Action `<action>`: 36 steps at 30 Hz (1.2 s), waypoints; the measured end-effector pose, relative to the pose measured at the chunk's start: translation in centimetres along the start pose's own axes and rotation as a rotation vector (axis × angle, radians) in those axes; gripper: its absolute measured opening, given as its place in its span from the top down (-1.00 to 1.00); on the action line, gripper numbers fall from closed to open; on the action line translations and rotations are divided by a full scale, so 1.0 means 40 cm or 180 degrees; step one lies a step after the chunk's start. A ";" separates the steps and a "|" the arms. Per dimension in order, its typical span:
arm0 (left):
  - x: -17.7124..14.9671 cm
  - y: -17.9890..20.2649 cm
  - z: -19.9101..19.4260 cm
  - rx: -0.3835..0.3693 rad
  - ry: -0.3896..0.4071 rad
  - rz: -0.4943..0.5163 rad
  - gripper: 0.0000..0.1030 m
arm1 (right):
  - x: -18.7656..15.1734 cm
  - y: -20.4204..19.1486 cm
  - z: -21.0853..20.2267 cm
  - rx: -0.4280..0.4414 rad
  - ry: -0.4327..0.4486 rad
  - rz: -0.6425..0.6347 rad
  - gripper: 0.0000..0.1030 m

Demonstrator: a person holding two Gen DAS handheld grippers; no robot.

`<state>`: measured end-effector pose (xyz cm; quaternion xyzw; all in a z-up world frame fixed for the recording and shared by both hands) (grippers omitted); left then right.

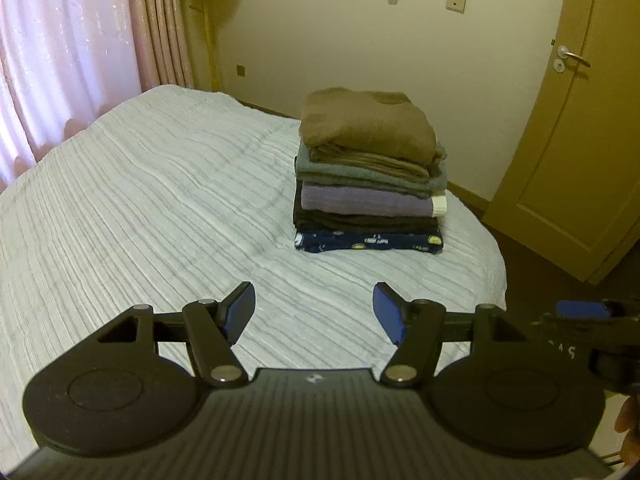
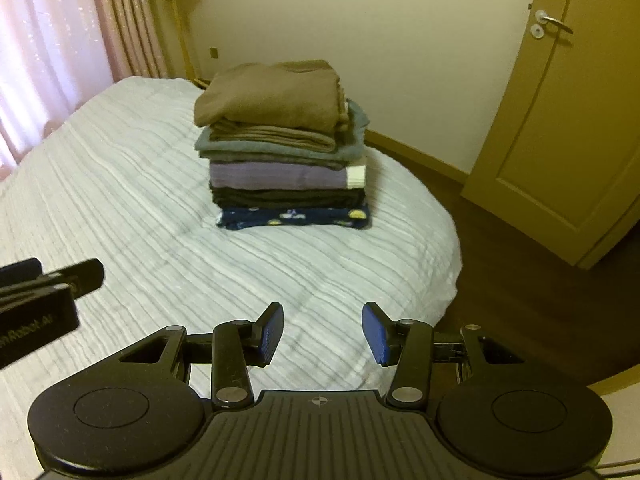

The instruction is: Fold clothes

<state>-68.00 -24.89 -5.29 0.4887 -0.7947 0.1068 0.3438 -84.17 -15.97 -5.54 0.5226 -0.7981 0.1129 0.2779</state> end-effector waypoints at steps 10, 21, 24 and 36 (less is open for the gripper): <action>-0.012 0.002 0.044 0.0059 -0.0174 0.0028 -0.20 | 0.003 0.003 0.028 0.0106 -0.0034 0.0052 0.07; -0.019 0.028 0.099 0.0043 -0.0321 0.0082 -0.20 | -0.002 0.029 0.071 0.0135 -0.0139 0.0116 0.07; -0.015 0.038 0.110 0.0035 -0.0324 0.0086 -0.20 | 0.004 0.039 0.084 0.0143 -0.0149 0.0126 0.07; 0.010 0.090 0.162 0.0043 -0.0352 0.0105 -0.20 | 0.034 0.075 0.135 0.0198 -0.0213 0.0109 0.07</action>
Point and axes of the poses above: each gripper's, at about its wrist camera, not at the fingertips, and z roughly the way its jaws point, y to its right, x to its top, the point moved 2 cm from there along z, roughly the way its jaws point, and after that the axes turned 13 degrees about -z, right-handed, at the moved point
